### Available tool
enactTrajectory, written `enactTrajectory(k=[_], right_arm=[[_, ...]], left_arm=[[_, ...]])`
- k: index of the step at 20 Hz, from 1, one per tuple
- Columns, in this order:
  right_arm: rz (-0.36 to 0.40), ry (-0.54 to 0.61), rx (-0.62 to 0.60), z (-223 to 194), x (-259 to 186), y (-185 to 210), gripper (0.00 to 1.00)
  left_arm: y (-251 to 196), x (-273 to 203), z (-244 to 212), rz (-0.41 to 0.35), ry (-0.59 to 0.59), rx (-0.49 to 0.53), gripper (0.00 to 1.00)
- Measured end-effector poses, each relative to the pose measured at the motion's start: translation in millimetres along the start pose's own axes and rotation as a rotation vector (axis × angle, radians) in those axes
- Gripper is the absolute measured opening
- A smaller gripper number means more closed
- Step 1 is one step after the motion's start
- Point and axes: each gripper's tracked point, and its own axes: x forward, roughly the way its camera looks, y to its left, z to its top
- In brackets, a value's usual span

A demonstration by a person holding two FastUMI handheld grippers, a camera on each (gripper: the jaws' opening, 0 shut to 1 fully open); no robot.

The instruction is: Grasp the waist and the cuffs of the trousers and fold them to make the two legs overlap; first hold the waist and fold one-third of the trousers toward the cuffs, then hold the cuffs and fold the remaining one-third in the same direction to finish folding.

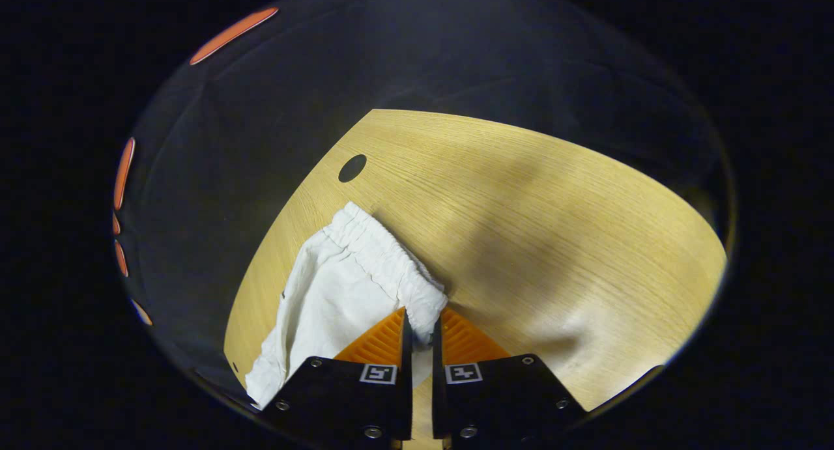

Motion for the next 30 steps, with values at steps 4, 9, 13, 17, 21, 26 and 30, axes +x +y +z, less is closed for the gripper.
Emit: enactTrajectory(k=[4, 9, 13, 17, 21, 26, 30], right_arm=[[0.088, -0.074, -0.031, 12.0, -21.6, 27.4, 0.08], [0.215, -0.17, -0.101, 29.3, -68.7, 83.0, 0.08], [0.236, -0.246, -0.232, 21.1, -102.4, 115.8, 0.08], [0.246, -0.288, -0.318, 7.6, -124.7, 147.2, 0.08], [0.271, -0.319, -0.414, -20.4, -147.1, 190.5, 0.08], [0.285, -0.328, -0.567, -76.8, -151.0, 244.7, 0.08], [0.293, -0.32, -0.692, -128.1, -146.0, 278.8, 0.08]], left_arm=[[-4.3, -15.3, -21.4, 0.009, 0.012, -0.02, 1.0], [-2.5, -14.9, -20.7, -0.021, 0.0, -0.035, 0.98], [1.2, -16.5, -9.1, -0.062, -0.005, -0.01, 1.0], [8.9, -1.0, 3.5, -0.097, 0.005, 0.029, 1.0], [10.9, 8.4, 12.0, -0.138, 0.016, 0.062, 0.98], [13.5, 10.1, 14.9, -0.18, 0.042, 0.071, 0.98], [12.4, 6.3, 14.8, -0.198, 0.065, 0.066, 0.94]])
